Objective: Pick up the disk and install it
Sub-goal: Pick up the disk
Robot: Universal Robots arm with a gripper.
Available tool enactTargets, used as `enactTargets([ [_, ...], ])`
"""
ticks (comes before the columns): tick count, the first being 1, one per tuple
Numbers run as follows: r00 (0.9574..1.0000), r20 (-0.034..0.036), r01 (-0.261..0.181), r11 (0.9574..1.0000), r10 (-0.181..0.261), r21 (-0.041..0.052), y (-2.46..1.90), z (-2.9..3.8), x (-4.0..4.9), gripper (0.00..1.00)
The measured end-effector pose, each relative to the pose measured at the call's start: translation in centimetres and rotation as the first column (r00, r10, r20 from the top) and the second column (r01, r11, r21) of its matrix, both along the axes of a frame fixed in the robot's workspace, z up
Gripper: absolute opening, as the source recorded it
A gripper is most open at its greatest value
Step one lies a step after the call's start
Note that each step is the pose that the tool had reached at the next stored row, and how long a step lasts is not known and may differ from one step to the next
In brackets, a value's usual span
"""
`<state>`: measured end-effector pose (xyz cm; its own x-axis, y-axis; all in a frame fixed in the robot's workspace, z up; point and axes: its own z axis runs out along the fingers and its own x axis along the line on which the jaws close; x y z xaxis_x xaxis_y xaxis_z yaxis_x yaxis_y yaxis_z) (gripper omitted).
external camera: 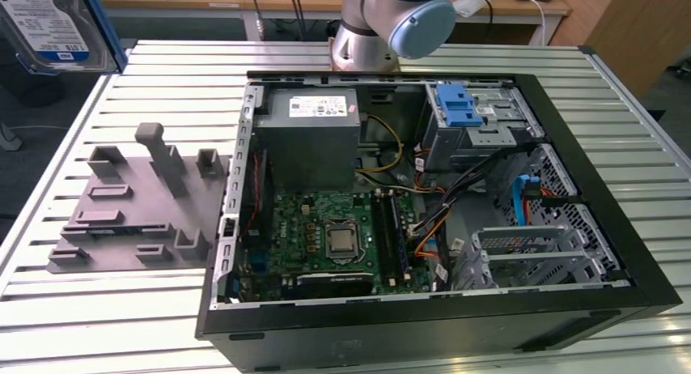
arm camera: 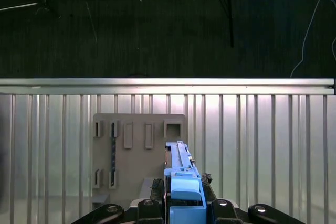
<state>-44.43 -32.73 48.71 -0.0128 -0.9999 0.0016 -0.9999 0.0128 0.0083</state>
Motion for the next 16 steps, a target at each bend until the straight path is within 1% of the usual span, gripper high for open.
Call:
enactTargets([
  [16, 1.0000, 0.0000, 0.000, 1.0000, 0.000, 0.0000, 0.00, 0.00, 0.99, 0.36],
])
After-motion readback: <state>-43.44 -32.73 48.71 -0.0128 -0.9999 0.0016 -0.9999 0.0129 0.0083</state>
